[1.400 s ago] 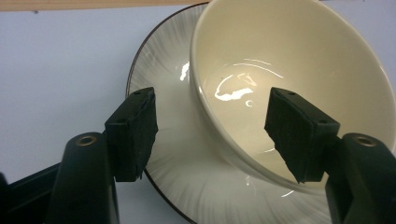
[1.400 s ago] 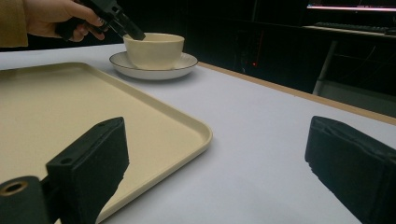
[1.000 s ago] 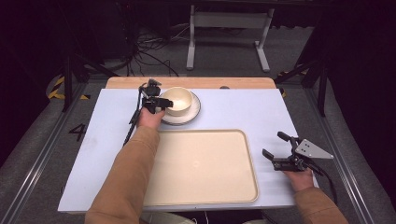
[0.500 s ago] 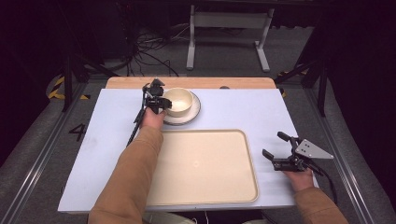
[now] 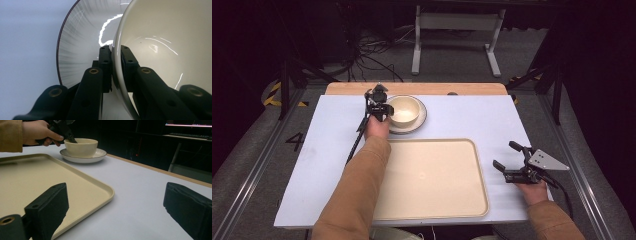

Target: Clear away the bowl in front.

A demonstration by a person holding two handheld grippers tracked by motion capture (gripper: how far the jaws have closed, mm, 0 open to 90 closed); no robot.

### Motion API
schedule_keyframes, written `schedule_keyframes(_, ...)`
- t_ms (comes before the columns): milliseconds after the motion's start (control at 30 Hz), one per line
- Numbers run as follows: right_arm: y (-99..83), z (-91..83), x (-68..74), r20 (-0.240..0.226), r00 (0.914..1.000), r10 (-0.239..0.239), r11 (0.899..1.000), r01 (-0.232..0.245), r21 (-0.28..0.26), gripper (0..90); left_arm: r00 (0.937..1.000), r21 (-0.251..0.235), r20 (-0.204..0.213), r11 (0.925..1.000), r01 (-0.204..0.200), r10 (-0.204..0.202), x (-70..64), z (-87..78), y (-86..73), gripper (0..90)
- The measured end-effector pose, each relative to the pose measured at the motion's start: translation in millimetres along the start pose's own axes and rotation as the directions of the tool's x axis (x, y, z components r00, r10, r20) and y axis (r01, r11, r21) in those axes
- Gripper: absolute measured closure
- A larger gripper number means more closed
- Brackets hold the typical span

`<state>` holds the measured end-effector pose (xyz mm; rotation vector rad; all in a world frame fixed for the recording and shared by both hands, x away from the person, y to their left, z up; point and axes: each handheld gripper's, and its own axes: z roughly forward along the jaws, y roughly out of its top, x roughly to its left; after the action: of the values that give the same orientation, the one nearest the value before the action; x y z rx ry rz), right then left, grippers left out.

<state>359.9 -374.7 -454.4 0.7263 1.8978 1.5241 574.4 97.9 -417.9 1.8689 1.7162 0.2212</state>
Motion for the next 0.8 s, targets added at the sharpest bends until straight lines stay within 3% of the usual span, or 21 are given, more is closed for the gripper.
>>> schedule_keyframes(400, 0.0, -0.5, -0.1, 0.004, 1.0000, 0.003, 1.000, -0.003, 0.000, 6.2, 0.9996, -0.016, 0.027, 0.9998, 0.011, -0.011, -2.0, -6.5, 0.9, 83.2)
schedule_keyframes(600, -0.1, -0.5, -0.1, 0.003, 1.0000, 0.003, 1.000, -0.003, -0.002, 6.2, 0.9998, -0.017, 0.007, 0.9997, -0.020, 0.020, -4.6, -13.5, 3.0, 82.8)
schedule_keyframes(800, 0.0, -0.5, 0.0, 0.005, 1.0000, 0.003, 1.000, -0.003, 0.000, 6.2, 0.9998, -0.027, 0.017, 0.9996, -0.012, 0.012, -4.9, -21.9, 5.1, 82.7)
